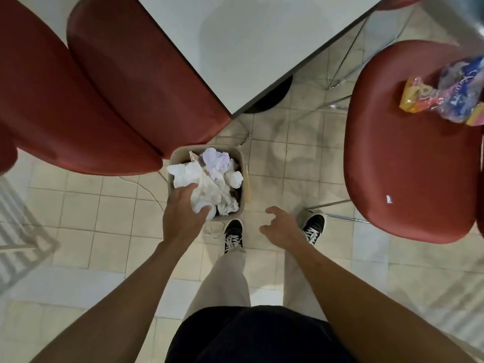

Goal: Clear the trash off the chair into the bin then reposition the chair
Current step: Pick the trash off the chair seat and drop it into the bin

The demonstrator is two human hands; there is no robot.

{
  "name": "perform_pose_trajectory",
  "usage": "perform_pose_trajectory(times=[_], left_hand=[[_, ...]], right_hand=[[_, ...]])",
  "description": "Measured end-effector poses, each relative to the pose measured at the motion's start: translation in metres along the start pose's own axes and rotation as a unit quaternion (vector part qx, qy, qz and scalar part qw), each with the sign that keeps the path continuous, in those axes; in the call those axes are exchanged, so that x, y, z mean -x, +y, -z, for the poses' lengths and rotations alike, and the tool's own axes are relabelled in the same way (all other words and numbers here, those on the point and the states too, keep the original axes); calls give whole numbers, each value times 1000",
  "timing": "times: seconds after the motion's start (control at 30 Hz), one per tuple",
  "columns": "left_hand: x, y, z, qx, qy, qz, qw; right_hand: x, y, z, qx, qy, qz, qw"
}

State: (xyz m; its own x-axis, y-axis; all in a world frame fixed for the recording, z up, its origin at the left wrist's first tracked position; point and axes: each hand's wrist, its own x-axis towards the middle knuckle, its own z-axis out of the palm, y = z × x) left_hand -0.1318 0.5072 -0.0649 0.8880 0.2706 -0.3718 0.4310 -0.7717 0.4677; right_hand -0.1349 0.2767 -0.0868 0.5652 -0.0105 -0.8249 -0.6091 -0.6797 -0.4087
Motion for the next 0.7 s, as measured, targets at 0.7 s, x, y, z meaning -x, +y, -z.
perform_pose_trajectory(times=[0.7], left_hand=[[9, 249, -149, -72, -158, -198, 965]], right_hand=[[-17, 158, 190, -94, 170, -96, 976]])
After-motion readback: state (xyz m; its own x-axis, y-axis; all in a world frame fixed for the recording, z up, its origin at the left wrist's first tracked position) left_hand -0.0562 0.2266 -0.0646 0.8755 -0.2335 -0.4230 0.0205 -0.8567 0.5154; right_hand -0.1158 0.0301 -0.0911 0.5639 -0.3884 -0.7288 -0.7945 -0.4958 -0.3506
